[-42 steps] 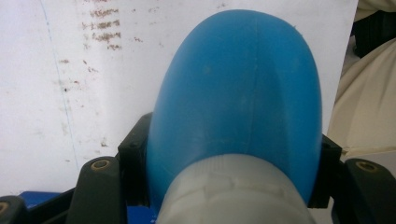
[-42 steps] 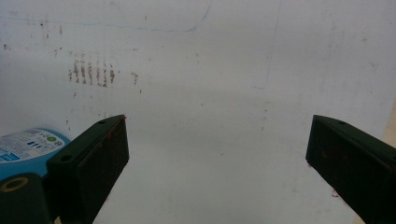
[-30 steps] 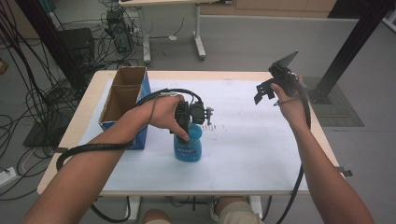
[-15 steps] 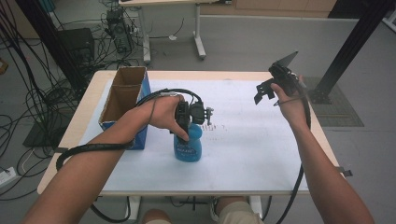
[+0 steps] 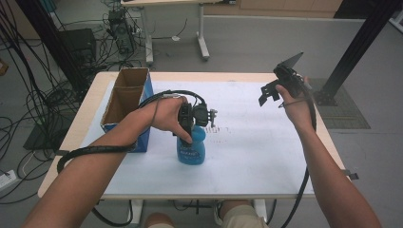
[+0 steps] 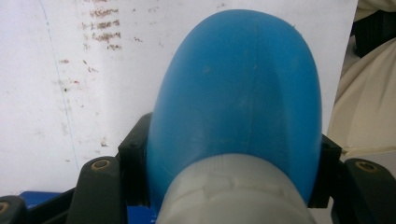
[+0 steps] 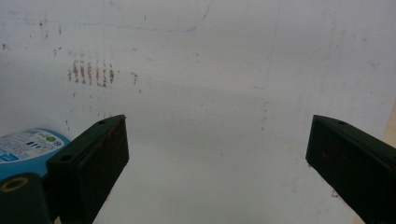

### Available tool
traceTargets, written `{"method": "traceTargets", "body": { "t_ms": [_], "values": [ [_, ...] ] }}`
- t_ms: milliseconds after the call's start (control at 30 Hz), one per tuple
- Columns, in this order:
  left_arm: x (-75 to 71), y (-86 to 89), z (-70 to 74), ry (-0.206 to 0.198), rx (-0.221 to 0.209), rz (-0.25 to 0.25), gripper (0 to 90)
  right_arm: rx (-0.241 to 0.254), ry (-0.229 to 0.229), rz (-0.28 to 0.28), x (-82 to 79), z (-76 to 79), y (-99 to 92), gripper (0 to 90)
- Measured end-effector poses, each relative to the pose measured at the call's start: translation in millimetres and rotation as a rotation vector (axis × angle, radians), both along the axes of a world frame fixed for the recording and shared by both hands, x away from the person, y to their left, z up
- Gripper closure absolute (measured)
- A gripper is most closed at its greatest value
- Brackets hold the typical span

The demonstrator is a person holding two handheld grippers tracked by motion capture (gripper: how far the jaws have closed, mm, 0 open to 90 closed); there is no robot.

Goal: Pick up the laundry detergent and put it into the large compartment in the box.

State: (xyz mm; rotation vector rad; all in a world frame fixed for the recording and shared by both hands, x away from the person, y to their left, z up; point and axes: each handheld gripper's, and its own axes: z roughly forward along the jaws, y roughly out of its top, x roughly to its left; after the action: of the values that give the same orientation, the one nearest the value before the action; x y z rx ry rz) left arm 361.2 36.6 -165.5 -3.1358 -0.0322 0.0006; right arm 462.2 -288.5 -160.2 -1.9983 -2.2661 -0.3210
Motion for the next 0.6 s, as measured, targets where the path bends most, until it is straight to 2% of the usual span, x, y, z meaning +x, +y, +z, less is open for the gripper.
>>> {"method": "traceTargets", "body": {
  "t_ms": [600],
  "values": [
    [0.1, -1.6, 0.2, 0.0, 0.007, 0.002, 37.0, 0.002, 0.0, -0.002, -0.4, -0.2, -1.3, 6.0]
  ]
}}
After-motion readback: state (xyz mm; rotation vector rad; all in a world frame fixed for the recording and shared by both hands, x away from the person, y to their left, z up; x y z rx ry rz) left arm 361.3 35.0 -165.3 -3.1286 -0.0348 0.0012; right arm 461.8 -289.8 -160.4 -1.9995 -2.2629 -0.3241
